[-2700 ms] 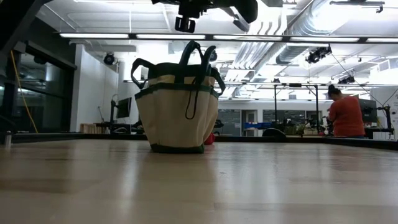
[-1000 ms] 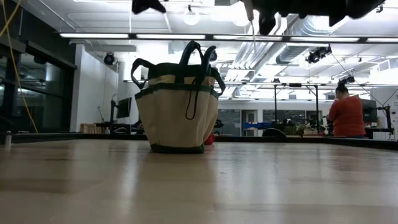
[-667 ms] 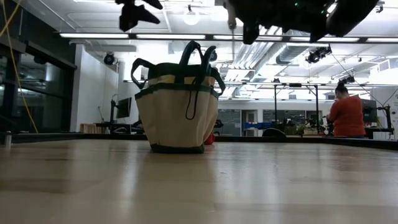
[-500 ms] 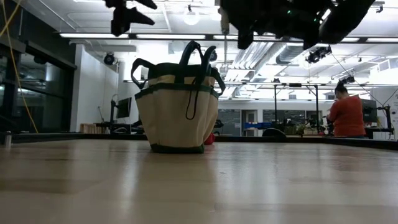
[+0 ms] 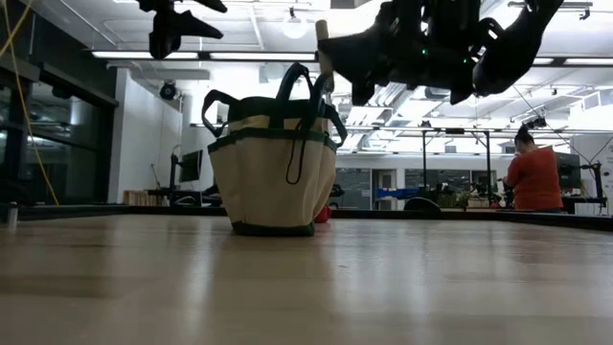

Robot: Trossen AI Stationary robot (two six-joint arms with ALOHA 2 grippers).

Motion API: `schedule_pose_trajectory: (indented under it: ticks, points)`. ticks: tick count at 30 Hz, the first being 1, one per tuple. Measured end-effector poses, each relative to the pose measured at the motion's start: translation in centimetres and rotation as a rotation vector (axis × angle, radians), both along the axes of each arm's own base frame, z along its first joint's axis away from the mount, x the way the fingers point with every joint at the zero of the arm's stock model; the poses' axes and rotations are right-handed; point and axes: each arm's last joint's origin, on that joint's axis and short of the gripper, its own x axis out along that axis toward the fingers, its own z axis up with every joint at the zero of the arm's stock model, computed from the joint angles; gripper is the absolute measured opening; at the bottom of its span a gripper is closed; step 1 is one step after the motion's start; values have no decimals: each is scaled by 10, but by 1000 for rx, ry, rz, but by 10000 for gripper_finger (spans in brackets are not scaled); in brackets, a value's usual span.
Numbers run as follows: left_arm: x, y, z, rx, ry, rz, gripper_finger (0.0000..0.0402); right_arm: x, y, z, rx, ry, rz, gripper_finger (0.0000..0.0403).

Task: Pick & Place Garden tools in Gardening bag
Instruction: Put the brown trowel into the brown gardening bag

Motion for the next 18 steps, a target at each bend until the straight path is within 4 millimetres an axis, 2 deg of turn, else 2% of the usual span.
schedule_pose_trajectory:
  ticks: [18]
  points:
    - [0,-2,0,-16,1,3,165,6,4,-7,12,70,90,61]
